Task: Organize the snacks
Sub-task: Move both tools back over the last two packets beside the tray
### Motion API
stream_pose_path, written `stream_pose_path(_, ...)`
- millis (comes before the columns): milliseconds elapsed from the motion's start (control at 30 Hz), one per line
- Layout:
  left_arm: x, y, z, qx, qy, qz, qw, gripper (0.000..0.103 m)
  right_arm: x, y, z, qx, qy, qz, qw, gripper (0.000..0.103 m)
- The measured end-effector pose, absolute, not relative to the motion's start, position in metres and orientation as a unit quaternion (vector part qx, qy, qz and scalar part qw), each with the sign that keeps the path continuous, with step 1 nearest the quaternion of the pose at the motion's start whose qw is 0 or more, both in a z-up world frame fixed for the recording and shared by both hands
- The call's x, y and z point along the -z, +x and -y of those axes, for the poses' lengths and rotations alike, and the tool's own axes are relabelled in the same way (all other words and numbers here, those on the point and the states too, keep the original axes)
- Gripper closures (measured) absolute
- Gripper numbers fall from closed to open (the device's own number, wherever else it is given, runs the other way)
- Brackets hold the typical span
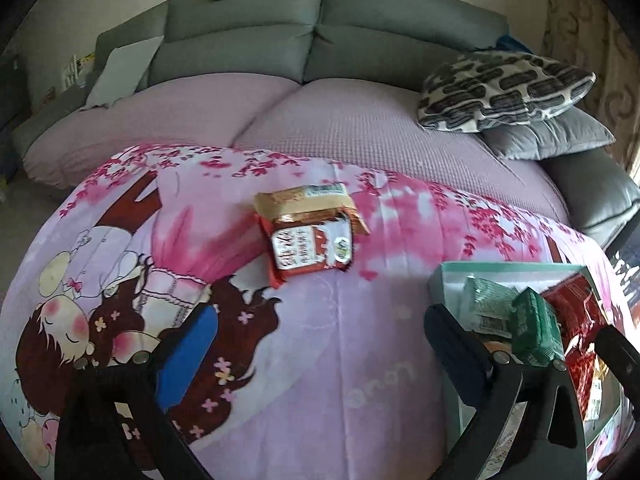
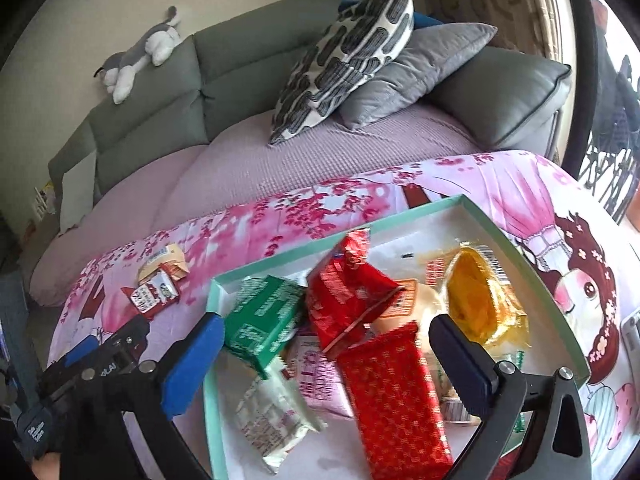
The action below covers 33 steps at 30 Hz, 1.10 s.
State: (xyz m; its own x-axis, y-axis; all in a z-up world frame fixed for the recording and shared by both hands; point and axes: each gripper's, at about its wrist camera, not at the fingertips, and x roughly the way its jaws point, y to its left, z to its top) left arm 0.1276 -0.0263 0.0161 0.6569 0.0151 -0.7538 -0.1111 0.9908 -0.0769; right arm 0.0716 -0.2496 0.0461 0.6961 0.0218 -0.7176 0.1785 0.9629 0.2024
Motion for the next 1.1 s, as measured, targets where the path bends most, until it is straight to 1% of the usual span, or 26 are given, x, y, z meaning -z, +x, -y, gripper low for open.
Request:
stream_pose_path(767,-0.023,0.133,-0.037,-0.081,-0.097,-0.404,0.906,0.000,-0.043,0.087,0.172,-0.029,0.089,-0.403,0.910,0.000)
stream_pose_path(967,-0.021,0.145,-0.050,-0.078,-0.113,-0.408,0.903,0.000,-0.038,0.095,0.161,-0.032,0.078,-0.408,0.909,0.000)
stream_pose_path(1100,-0.025,0.157,-0.059,-0.081,-0.115,-0.395,0.908,0.000,-0.041,0.102,0.152,-0.037,0.070,-0.406,0.910,0.000)
